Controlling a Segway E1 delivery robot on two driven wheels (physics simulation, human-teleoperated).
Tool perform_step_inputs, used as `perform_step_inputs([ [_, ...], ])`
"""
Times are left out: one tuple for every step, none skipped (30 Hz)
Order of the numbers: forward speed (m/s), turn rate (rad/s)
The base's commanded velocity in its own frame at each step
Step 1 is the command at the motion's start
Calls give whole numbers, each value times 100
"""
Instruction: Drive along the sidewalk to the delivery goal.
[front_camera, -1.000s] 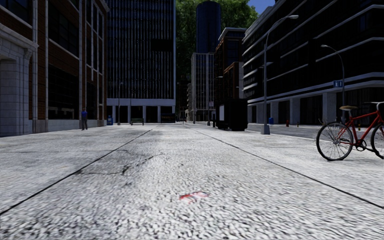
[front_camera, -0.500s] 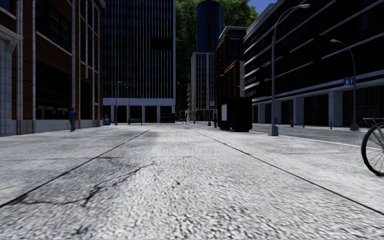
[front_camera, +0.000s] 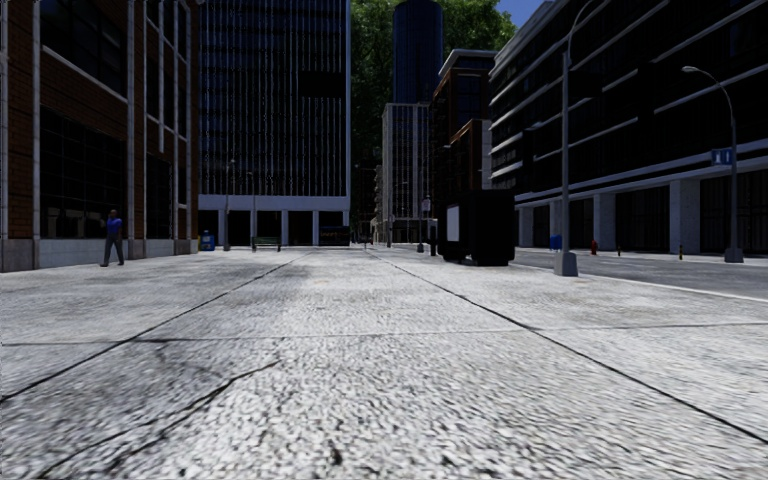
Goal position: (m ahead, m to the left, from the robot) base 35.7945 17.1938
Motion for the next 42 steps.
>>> perform_step_inputs([
  [200,0],
  [200,0],
  [200,0],
  [200,0],
  [200,0],
  [200,0],
  [200,0],
  [200,0],
  [200,0],
  [200,0],
  [200,0],
  [200,0],
  [200,0],
  [200,0],
  [200,0],
  [200,0],
  [200,0],
  [200,0],
  [200,0],
  [200,0],
  [200,0],
  [200,0],
  [200,0],
  [200,0],
  [200,0],
  [200,0],
  [200,0],
  [200,0],
  [200,0],
  [200,0],
  [200,0],
  [200,0],
  [200,0],
  [200,0],
  [200,0],
  [200,0],
  [200,0],
  [200,0],
  [200,0],
  [200,0],
  [200,0],
  [200,0],
])
